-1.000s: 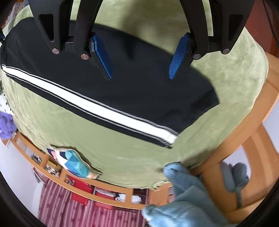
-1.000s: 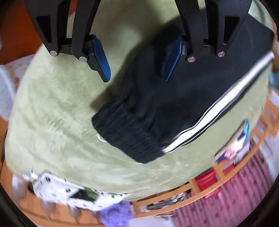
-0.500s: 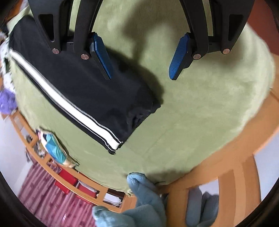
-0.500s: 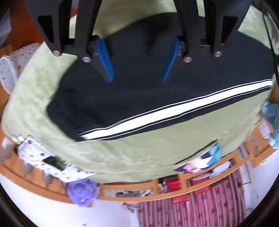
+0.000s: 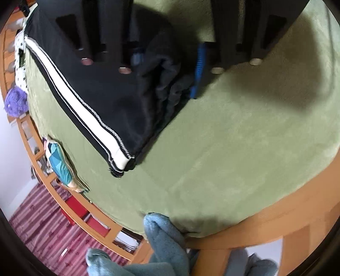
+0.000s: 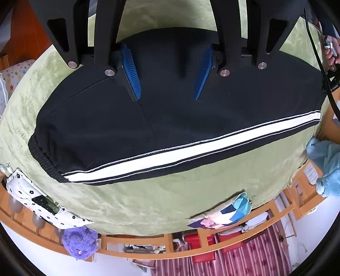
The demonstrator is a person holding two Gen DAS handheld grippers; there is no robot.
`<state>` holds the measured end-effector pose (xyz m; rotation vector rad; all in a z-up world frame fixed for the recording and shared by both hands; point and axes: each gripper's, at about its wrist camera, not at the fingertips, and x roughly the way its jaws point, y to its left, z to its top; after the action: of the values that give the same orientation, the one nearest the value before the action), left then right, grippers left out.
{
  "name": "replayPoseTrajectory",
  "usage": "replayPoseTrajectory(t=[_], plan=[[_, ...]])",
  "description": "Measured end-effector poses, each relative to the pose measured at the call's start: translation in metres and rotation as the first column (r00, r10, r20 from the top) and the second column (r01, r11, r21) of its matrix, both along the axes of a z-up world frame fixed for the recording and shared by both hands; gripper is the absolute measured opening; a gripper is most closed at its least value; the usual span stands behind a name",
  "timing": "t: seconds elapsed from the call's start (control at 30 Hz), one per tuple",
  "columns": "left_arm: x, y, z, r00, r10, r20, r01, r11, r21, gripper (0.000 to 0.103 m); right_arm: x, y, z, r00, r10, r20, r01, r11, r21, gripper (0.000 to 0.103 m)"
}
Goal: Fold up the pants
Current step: 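Grasp the pant leg cuffs with the left tool and lift them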
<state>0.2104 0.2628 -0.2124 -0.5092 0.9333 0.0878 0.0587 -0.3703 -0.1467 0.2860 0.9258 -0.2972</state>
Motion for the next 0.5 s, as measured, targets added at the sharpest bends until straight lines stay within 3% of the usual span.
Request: replayPoseTrajectory(t=[0.1, 0.23, 0.33, 0.5], plan=[[-0.006, -0.002, 0.020, 0.999, -0.003, 0.046, 0.002, 1.000, 0.027, 0.026, 0.001, 0.005, -0.004, 1.000, 0.008, -0.011, -0.008, 1.000, -0.002, 0.052], [-0.008, -0.026, 0.054, 0.999, -0.015, 0.051, 0.005, 0.984, 0.180, 0.026, 0.000, 0.008, -0.006, 1.000, 0.020, -0.015, -0.020, 1.000, -0.007, 0.052], [-0.009, -0.055, 0.081, 0.998, -0.018, 0.054, -0.001, 0.945, 0.326, 0.026, -0.008, 0.007, -0.002, 0.999, 0.036, 0.005, -0.036, 0.999, -0.012, 0.052], [-0.023, -0.114, 0.133, 0.985, -0.109, 0.136, 0.041, 0.904, 0.426, 0.026, -0.022, -0.005, -0.002, 0.998, 0.059, 0.026, -0.059, 0.998, -0.006, 0.052]])
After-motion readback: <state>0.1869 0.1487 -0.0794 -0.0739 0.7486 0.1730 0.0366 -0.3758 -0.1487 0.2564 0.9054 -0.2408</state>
